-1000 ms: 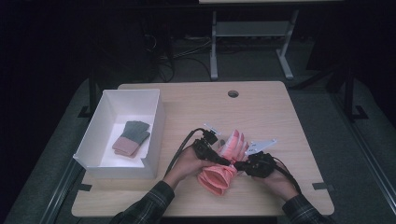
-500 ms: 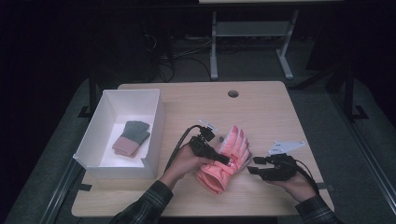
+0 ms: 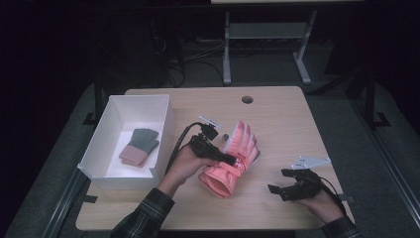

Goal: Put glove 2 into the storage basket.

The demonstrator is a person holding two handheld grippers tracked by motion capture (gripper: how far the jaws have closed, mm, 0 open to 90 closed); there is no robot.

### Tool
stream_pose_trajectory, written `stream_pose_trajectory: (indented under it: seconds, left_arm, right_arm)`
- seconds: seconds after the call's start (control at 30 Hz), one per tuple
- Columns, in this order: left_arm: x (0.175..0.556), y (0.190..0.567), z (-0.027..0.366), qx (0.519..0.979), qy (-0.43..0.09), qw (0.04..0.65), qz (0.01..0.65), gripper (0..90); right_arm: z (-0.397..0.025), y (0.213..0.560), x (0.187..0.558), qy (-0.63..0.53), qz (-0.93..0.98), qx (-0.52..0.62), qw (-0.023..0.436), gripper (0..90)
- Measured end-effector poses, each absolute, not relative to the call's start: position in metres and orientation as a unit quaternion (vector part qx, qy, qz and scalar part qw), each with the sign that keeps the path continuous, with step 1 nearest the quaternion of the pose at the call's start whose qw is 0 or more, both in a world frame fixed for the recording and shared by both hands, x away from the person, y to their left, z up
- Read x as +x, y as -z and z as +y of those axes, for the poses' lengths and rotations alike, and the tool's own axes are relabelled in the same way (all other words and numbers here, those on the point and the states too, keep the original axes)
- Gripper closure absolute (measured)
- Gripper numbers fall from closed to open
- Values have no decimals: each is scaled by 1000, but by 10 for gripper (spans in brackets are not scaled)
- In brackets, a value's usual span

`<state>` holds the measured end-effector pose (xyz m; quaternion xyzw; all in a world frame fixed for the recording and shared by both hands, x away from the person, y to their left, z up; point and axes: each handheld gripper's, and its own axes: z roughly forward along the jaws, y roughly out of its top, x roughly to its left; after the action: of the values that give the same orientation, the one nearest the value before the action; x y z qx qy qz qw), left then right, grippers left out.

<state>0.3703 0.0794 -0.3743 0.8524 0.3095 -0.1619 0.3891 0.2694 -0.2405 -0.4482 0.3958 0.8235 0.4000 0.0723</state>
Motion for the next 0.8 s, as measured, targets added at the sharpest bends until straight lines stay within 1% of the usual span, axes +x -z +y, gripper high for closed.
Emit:
stream_pose_trajectory:
  seconds: [0.23,0.4,0.6,0.8]
  left_arm:
    - [370,337,99,854,138,391,313,593]
    - [371,313,116,849,124,399,323,593]
    - [372,287,143,845,108,406,330,591]
    - [375,268,173,832,86,419,352,592]
  right_arm:
    - [-241,449,271,-401,818,404,84,130]
    - [-242,452,272,-400,815,408,97,100]
    - [-241,452,273,-397,816,409,99,82]
    - [-240,455,273,-389,817,413,99,33]
